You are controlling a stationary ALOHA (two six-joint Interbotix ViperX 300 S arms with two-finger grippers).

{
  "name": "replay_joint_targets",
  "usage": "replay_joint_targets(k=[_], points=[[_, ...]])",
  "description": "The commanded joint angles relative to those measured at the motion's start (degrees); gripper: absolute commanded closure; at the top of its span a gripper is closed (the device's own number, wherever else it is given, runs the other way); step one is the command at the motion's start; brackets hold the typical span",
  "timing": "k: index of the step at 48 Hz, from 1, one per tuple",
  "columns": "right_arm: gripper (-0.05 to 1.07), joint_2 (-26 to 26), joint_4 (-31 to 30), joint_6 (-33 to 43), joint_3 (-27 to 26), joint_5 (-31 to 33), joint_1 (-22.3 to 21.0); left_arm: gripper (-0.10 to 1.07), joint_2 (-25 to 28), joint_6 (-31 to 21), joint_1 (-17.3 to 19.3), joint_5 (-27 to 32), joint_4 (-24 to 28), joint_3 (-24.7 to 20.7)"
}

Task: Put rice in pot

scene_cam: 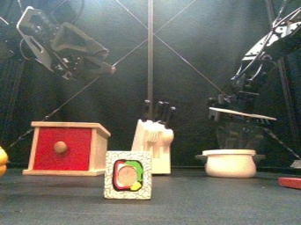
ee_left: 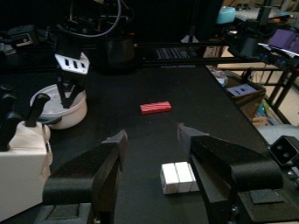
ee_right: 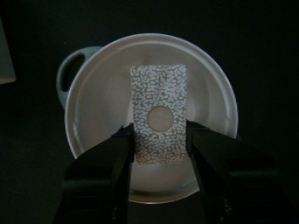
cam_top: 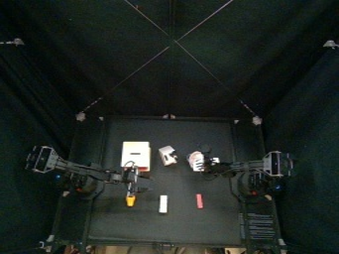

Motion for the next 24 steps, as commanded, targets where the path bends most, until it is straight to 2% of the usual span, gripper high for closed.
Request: replay_joint_targets(k=[1, 17, 24], points=[[0.46, -0.79, -0.26, -0.09, -0.7, -0.18, -0.35, 0.11, 0.0, 0.18, 0.09, -0.44, -0.09, -1.05], [0.29, -0.7, -0.09, 0.0, -0.7, -0.18, -0.18, 0.11, 0.0, 0.18, 0.09, -0.44, -0.09, -1.05], [0.26, -0.44, -0.09, 0.0, -0.79, -0.18, -0.26, 0.11, 0.0, 0.18, 0.09, -0.44, -0.09, -1.05]])
